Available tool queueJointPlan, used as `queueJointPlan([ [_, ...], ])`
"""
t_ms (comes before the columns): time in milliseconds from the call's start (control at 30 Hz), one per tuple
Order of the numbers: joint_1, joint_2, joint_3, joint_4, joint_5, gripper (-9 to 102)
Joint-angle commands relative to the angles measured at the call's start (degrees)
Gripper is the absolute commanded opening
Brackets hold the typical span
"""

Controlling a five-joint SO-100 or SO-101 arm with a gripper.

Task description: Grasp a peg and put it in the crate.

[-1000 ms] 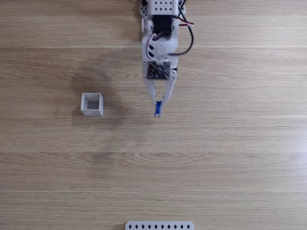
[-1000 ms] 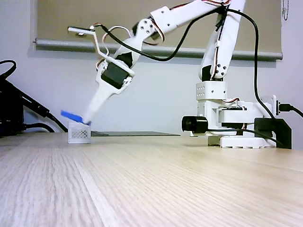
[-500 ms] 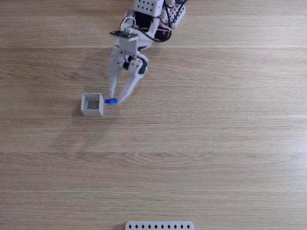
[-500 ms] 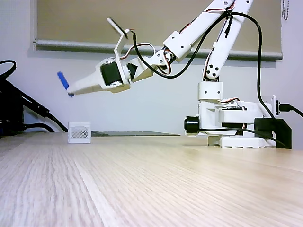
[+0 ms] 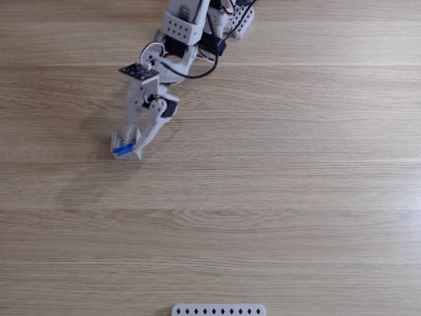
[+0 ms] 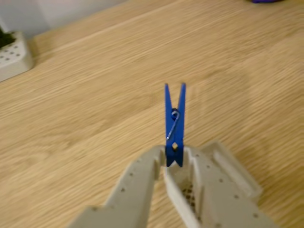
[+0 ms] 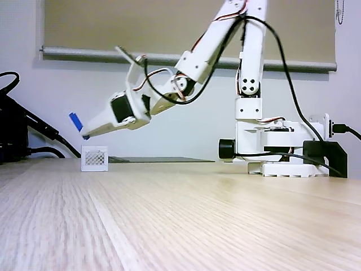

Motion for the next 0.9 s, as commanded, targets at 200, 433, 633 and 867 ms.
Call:
queueJointPlan([
  [200,3.6,0.9,-4.7,-0.7,0.4,-1],
  [433,3.0,0.9,-4.7,-0.4,0.5,-1],
  [633,2.9,2.5,-2.3,4.3,-0.4,-1],
  [867,2.9,5.4,-1.0,8.0,-0.4,0],
])
